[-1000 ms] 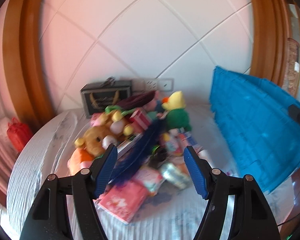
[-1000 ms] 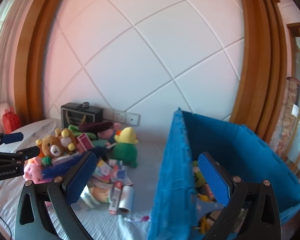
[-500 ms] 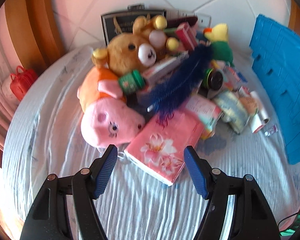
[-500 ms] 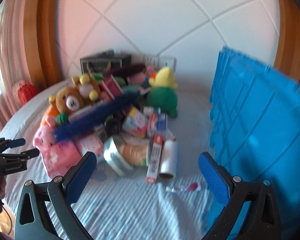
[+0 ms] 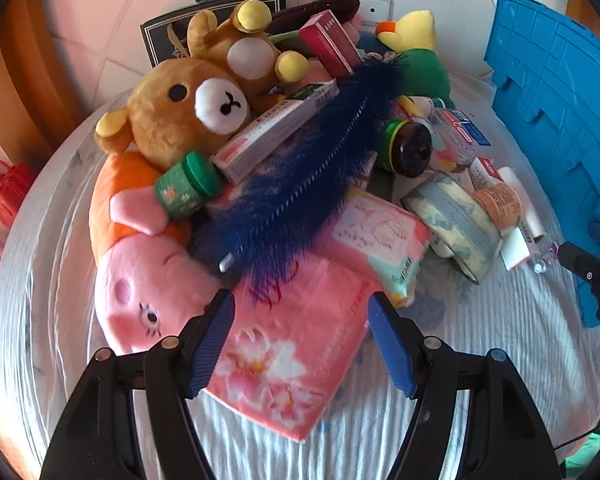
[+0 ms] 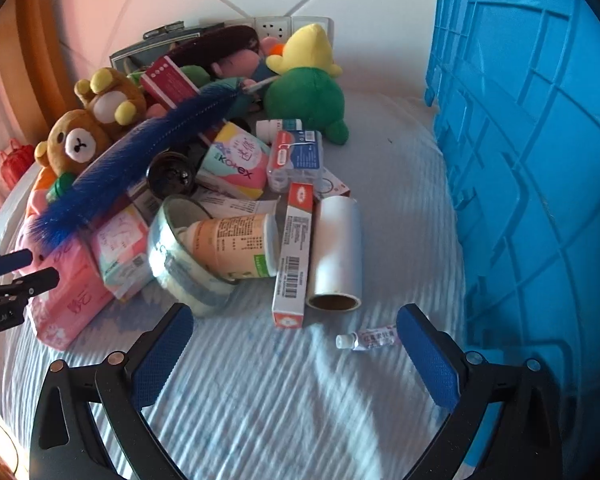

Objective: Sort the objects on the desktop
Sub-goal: 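Grasp the green jar with the left tool while the right tool grasps the white pill bottle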

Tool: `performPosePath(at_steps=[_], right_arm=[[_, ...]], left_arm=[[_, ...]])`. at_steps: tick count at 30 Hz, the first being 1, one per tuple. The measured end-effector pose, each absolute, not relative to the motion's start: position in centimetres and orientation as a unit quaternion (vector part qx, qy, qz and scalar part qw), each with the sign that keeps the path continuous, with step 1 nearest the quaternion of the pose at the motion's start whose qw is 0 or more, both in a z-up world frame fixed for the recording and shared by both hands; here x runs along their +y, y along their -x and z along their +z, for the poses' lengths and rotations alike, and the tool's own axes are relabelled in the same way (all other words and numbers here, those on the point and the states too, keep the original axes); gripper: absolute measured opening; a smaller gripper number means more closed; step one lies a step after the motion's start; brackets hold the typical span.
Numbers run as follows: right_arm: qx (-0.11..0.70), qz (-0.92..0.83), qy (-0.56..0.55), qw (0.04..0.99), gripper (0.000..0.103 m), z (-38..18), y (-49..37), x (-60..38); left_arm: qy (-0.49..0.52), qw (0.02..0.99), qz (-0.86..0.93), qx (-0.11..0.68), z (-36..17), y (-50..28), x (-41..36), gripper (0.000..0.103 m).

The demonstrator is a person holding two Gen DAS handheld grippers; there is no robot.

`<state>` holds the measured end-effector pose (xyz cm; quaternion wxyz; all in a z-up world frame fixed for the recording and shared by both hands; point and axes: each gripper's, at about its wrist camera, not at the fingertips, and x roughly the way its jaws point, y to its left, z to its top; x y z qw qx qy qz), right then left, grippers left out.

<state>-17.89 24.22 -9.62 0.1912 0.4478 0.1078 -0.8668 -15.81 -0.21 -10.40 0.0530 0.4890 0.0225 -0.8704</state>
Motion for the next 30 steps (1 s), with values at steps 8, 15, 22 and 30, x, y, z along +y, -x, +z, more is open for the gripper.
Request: performPosePath(at_steps=[8,15,22,30], right_arm=[[0.12,-0.87,-0.448,0.165,0.103,-9.6,23.6,22.2],[0.109,-0.862,-0.479,0.125,0.103,-12.1,29.4,21.5],[0.096,-0.789,-0.583,0.168,0.103,-18.6,28.4,21.4],[0.108,-0.793,-0.568,0.191,0.103,-17.8,23.9,22.0]], left_arm=[[-0.485,0.112,-0.866,0.035,-9.8,18.1,-5.7,0.068],[-0.515,0.191,-0.833,0.061,-11.8,20.2,-12.5,0.068],[-0.523,0.168,-0.83,0.099,-13.5,17.4,-14.0,0.073],[-0.538,0.156,-0.825,0.078,-12.6,14.3,-13.1,0.076]])
